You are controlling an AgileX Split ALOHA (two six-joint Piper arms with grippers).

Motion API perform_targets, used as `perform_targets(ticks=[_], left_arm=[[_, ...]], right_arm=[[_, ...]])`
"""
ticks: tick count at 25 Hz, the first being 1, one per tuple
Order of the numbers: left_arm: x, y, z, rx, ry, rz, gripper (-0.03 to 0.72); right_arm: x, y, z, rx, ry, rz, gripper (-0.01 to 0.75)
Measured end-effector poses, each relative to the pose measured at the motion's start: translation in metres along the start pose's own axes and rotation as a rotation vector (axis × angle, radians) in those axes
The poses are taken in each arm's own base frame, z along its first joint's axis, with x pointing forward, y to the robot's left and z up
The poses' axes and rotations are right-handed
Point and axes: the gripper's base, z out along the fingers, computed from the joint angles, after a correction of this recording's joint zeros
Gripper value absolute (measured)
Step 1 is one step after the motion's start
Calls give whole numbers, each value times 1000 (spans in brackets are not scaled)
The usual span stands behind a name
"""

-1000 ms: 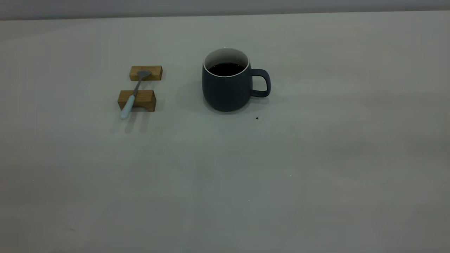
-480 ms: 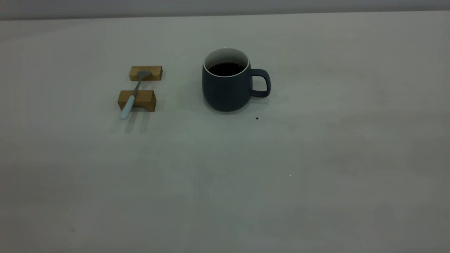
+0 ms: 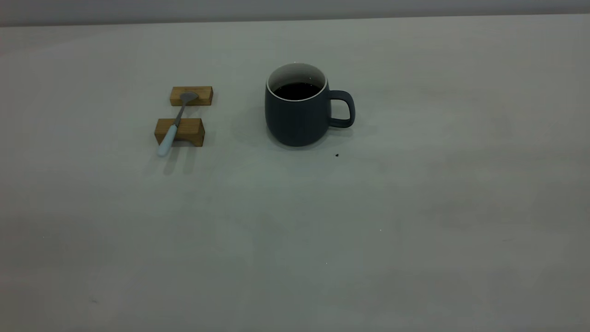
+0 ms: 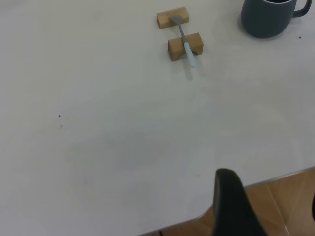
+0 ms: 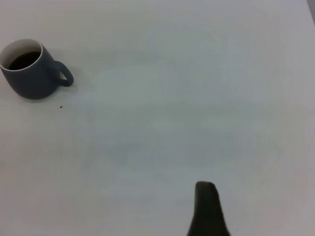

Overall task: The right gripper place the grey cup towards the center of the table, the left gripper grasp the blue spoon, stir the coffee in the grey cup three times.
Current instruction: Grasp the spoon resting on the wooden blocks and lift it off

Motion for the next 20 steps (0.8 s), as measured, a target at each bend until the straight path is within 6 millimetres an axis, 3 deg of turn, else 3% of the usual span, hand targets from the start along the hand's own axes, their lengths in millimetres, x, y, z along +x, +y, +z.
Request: perform_targets(ticks=[15,20], left_arm=[[-2,1,1,-2,-5,-62,465],[-19,7,17,13,113,-167,543]], right_arm=[[0,0,0,0,1,0,592],[0,0,0,0,2,0,592]])
